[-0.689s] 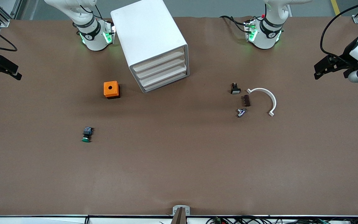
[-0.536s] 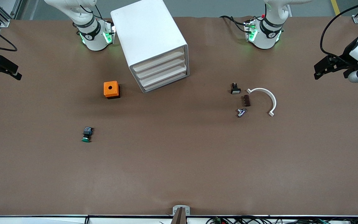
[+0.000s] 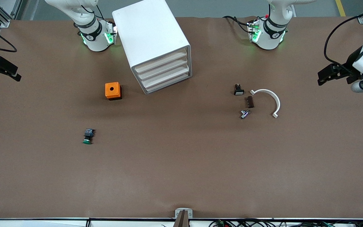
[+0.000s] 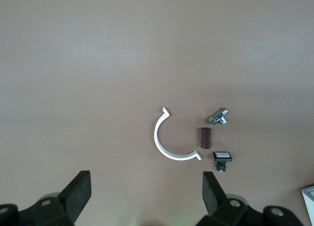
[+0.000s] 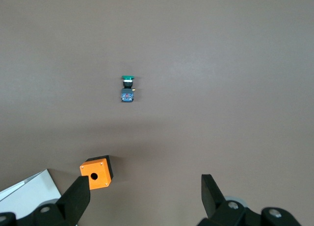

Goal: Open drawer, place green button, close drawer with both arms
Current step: 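Move both grippers from rest toward the table, then lower the right gripper onto the green button while the left gripper reaches the cabinet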

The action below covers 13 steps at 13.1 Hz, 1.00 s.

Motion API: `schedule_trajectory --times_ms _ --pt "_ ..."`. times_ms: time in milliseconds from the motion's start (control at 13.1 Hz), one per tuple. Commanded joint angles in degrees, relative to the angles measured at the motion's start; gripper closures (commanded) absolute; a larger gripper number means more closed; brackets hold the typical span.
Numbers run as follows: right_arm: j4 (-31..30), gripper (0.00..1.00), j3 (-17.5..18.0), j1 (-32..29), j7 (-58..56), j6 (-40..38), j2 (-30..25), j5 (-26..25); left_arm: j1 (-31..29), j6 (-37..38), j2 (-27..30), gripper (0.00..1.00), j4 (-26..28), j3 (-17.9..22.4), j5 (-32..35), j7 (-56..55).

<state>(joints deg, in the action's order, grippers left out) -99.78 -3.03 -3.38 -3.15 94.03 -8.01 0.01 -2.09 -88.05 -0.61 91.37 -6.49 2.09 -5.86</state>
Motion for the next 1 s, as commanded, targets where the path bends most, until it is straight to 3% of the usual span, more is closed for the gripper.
schedule_trajectory --times_ms 0,306,383,536,612,766,919 --pt "3.1 0.00 0.1 -0.3 -0.3 -0.1 5.0 -1.2 -0.4 1.4 -2.9 0.00 -1.5 -0.3 0.5 -0.5" --pt "11.4 0.00 0.0 -1.2 -2.6 1.4 18.9 -3.9 -0.3 -2.7 -8.9 0.00 -1.3 -0.3 -0.4 -1.8" --pt "11.4 0.00 0.0 -0.5 -1.6 1.8 19.9 -4.4 0.0 -4.0 -10.4 0.00 -1.2 -0.7 -0.6 -4.3" --pt "6.6 0.00 0.3 1.2 10.8 7.9 20.0 -3.4 0.8 -6.9 -13.4 0.00 -1.1 -1.0 -1.6 -9.4" --pt "4.1 0.00 0.4 2.4 12.7 10.7 20.2 -3.2 1.5 -8.1 -14.8 0.00 -1.1 -1.1 -3.1 -12.2" --pt "-3.5 0.00 0.4 3.3 12.6 20.3 20.2 2.9 2.9 -10.4 -17.4 0.00 -1.3 -1.8 -4.3 -20.6" --pt "-10.0 0.00 0.4 5.1 12.6 29.9 21.1 3.5 5.9 -11.4 -20.3 0.00 -1.7 -1.9 -4.2 -30.6"
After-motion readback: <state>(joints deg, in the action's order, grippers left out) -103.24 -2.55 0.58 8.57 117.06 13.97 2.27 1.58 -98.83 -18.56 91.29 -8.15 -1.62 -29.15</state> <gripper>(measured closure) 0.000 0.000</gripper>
